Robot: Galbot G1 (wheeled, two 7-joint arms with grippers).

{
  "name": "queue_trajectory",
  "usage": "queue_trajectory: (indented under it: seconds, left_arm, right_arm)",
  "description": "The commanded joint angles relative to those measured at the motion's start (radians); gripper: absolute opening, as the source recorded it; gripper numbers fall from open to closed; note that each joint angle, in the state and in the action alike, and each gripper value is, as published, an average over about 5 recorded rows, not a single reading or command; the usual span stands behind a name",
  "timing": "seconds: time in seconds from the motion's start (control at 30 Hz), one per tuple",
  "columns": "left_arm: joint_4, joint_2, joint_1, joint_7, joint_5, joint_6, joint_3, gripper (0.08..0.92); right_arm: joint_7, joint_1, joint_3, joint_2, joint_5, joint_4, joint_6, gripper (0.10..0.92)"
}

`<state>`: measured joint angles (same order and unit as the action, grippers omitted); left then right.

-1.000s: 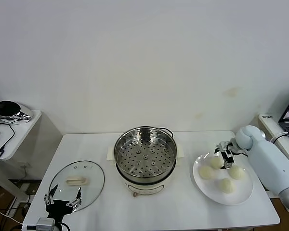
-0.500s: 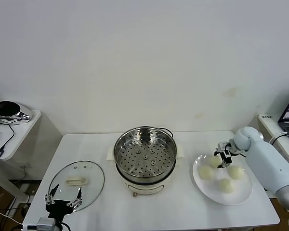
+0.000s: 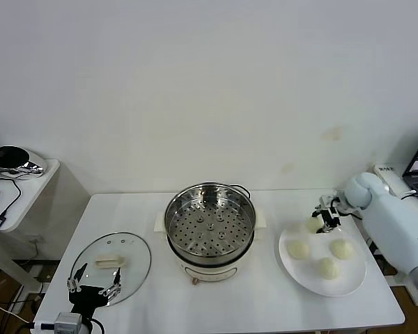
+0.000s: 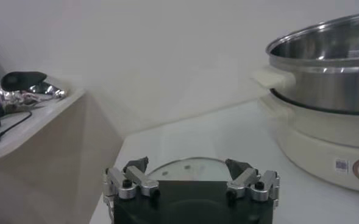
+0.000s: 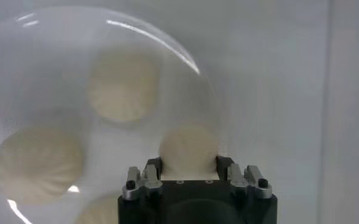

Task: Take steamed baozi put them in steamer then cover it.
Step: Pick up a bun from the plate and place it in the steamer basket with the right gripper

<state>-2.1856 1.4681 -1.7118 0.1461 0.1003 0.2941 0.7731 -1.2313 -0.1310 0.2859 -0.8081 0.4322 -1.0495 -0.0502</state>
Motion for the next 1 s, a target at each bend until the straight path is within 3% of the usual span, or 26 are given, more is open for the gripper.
queue_trajectory:
  seconds: [0.03, 0.4, 0.47, 0.57, 0.67, 0.87, 1.0]
  left_arm:
    - [-0.024, -0.004, 0.001, 0.000, -0.001, 0.006, -0.003, 0.823]
    - [-0.087, 0.005, -0.010, -0.003, -0.004, 0.002, 0.004, 0.823]
    - [-0.095, 0.006, -0.011, -0.005, -0.006, 0.002, 0.009, 0.823]
    - [-0.105, 0.008, -0.015, -0.006, -0.008, 0.002, 0.015, 0.823]
    - [-0.109, 0.013, -0.020, -0.007, -0.007, 0.002, 0.017, 0.823]
    - [-0.110, 0.022, -0.027, -0.008, -0.002, 0.002, 0.016, 0.823]
    - [-0.111, 0.027, -0.016, -0.008, 0.010, 0.003, 0.021, 0.823]
  right_arm:
    - [-0.070, 0.337, 0.263, 0.049, -0.271, -0.125, 0.062, 0.552]
    - [-0.123, 0.600, 0.484, -0.335, -0.384, 0.092, 0.025, 0.552]
    - [-0.135, 0.604, 0.483, -0.409, -0.412, 0.142, -0.077, 0.559]
    - [-0.163, 0.600, 0.472, -0.507, -0.463, 0.241, -0.364, 0.593]
    - [-0.168, 0.593, 0.471, -0.562, -0.382, 0.260, -0.582, 0.616]
    - [-0.149, 0.578, 0.512, -0.575, -0.282, 0.189, -0.751, 0.619]
    - [-0.148, 0.566, 0.551, -0.575, -0.249, 0.146, -0.779, 0.619]
